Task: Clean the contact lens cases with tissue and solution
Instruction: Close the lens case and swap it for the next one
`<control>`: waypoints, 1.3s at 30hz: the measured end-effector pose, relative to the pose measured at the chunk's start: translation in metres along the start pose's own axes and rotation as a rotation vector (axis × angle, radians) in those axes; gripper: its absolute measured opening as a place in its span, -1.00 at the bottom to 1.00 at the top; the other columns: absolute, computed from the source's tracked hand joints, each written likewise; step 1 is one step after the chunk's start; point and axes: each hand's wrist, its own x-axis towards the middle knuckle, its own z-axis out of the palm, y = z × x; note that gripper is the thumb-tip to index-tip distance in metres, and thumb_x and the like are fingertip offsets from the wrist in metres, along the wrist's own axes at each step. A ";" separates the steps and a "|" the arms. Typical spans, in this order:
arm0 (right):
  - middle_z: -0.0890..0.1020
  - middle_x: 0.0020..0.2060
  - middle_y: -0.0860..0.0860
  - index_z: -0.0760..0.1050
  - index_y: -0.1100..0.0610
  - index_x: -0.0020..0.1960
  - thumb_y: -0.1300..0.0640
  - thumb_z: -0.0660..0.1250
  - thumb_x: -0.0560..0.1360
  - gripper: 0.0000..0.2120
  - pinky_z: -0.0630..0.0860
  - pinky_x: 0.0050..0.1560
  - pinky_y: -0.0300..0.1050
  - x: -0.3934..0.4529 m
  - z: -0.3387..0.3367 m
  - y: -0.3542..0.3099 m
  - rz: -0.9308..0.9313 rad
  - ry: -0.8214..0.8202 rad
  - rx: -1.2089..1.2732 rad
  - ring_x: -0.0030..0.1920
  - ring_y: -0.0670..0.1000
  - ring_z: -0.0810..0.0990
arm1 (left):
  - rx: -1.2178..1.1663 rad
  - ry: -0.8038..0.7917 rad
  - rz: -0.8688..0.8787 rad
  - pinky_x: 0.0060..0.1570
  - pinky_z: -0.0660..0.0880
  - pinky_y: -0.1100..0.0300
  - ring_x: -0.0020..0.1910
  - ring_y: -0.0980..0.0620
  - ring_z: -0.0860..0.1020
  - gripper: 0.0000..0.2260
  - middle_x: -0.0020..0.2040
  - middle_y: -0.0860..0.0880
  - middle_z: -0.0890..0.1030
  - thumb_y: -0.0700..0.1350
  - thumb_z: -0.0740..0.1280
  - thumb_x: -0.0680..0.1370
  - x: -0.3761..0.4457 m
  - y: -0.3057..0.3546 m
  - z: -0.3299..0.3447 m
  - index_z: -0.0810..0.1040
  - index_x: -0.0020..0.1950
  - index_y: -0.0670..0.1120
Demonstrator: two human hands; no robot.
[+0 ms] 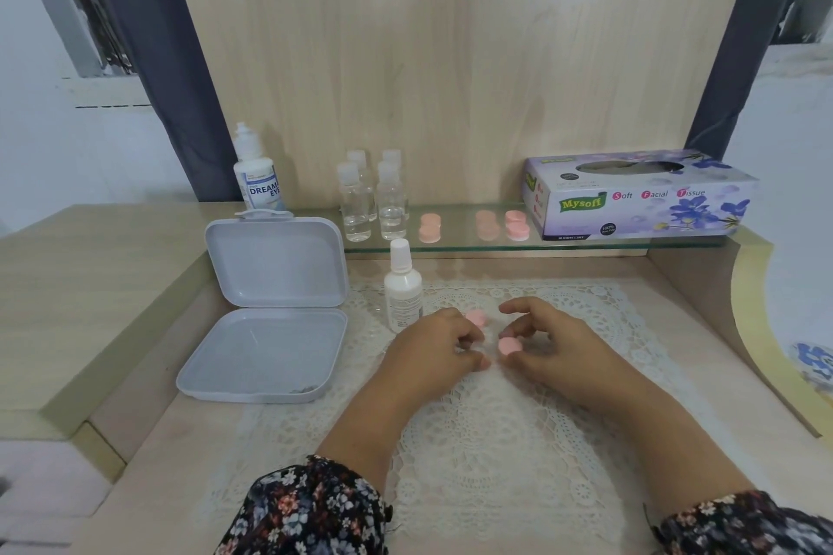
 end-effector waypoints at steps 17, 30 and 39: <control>0.61 -0.08 -0.24 0.37 -0.28 0.19 0.09 0.41 0.46 -0.58 0.47 -0.04 -0.24 0.000 0.003 -0.001 0.018 0.013 0.007 0.07 -0.21 0.52 | 0.009 0.001 0.003 0.02 0.48 0.15 -0.06 0.14 0.50 -0.74 -0.06 0.15 0.49 0.00 0.44 0.47 0.000 0.001 -0.001 0.61 0.14 0.02; 0.53 -0.08 -0.24 0.31 -0.27 0.20 -0.14 0.45 0.39 -0.54 0.36 0.07 -0.12 0.004 0.005 0.004 0.007 0.065 -0.174 0.13 -0.08 0.40 | 0.011 0.005 0.013 0.02 0.48 0.13 -0.05 0.13 0.50 -0.73 -0.06 0.15 0.49 0.03 0.43 0.46 -0.001 0.001 -0.001 0.61 0.14 0.01; 0.55 -0.03 -0.37 0.32 -0.34 0.18 -0.04 0.44 0.39 -0.53 0.38 0.26 0.09 0.002 0.003 0.006 -0.017 0.026 -0.084 0.19 -0.12 0.42 | 0.006 0.006 -0.002 0.01 0.48 0.14 -0.06 0.14 0.50 -0.75 -0.06 0.14 0.50 0.01 0.45 0.46 0.000 -0.001 0.000 0.61 0.11 0.03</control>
